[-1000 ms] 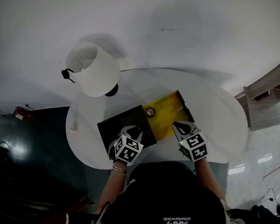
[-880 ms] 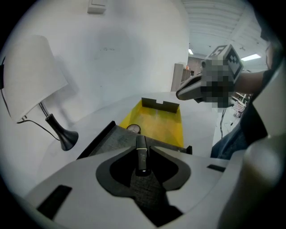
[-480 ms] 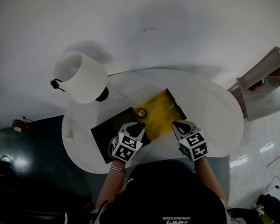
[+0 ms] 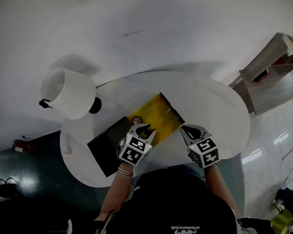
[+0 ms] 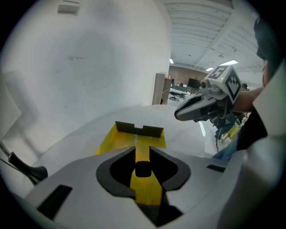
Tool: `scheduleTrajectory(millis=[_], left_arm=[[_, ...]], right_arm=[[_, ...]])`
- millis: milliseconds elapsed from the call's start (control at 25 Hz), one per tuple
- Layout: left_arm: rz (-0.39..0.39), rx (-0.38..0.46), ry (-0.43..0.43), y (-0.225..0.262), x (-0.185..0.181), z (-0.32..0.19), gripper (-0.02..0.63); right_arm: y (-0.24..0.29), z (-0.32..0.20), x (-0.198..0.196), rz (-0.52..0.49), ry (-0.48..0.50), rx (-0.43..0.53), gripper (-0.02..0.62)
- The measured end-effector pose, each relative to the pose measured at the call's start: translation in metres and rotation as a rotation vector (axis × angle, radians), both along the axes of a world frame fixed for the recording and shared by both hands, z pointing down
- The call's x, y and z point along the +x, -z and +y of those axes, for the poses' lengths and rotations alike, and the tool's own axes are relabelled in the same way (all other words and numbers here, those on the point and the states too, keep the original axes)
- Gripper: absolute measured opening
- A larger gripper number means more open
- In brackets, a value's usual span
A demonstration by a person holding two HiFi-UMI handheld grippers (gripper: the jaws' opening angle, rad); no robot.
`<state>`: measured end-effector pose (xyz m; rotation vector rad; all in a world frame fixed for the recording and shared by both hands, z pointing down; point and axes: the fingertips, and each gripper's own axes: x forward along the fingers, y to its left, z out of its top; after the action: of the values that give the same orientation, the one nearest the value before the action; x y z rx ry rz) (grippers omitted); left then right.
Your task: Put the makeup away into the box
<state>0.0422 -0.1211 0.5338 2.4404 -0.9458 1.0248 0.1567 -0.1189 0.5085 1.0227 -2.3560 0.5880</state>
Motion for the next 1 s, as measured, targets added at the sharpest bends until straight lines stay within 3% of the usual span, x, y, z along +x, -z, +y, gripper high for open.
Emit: scheduleTrajectory(millis=[640,1000], left_arm=[[0.019,-0.029,-0.057,-0.024,0.056,-0.037,0.106],[0.138,-0.049,-0.032,-0.025,0.092,-0.057,0.106]], right_arm=[[-0.016,-0.015,0.028,-0.006,0.010,-0.053,0.037],[-0.023,-0.025,0.041,-0.012,0.024,-0.081,0.037]])
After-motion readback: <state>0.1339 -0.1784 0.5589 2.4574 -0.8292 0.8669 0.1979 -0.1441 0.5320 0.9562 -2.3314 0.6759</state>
